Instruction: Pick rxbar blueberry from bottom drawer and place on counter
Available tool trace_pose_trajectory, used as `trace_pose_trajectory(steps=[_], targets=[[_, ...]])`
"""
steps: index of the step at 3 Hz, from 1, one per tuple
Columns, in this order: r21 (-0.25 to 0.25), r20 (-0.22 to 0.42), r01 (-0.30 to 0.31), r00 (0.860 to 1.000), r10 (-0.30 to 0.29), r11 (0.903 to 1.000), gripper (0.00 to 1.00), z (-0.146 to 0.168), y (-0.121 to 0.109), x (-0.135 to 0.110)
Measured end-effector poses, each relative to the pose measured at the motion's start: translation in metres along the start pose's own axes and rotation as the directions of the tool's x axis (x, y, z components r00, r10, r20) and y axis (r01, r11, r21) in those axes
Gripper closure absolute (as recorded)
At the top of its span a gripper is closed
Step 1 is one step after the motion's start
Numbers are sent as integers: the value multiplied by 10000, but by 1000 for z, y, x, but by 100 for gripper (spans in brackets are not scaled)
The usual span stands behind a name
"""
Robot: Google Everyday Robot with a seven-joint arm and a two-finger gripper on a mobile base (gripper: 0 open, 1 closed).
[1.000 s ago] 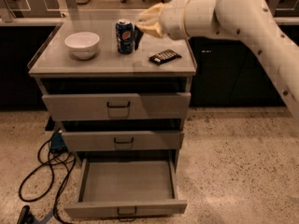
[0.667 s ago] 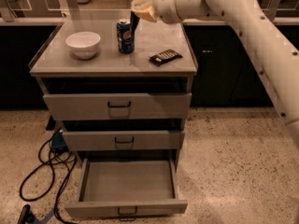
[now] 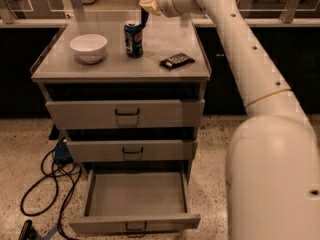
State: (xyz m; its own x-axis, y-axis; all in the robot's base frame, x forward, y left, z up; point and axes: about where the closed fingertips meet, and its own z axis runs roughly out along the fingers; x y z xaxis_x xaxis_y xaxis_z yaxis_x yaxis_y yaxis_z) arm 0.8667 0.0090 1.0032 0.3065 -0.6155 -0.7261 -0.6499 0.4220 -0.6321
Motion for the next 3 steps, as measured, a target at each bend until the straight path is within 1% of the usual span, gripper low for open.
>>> trace_pose_trajectory(steps=[1, 2, 3], targets=[[818, -100, 249, 9997, -242, 9963, 100, 0, -30, 18], [1447, -351, 445, 9986, -398, 9885, 100, -14, -49, 45], [1595, -504, 378, 9983, -301, 9865, 100, -28, -47, 87]])
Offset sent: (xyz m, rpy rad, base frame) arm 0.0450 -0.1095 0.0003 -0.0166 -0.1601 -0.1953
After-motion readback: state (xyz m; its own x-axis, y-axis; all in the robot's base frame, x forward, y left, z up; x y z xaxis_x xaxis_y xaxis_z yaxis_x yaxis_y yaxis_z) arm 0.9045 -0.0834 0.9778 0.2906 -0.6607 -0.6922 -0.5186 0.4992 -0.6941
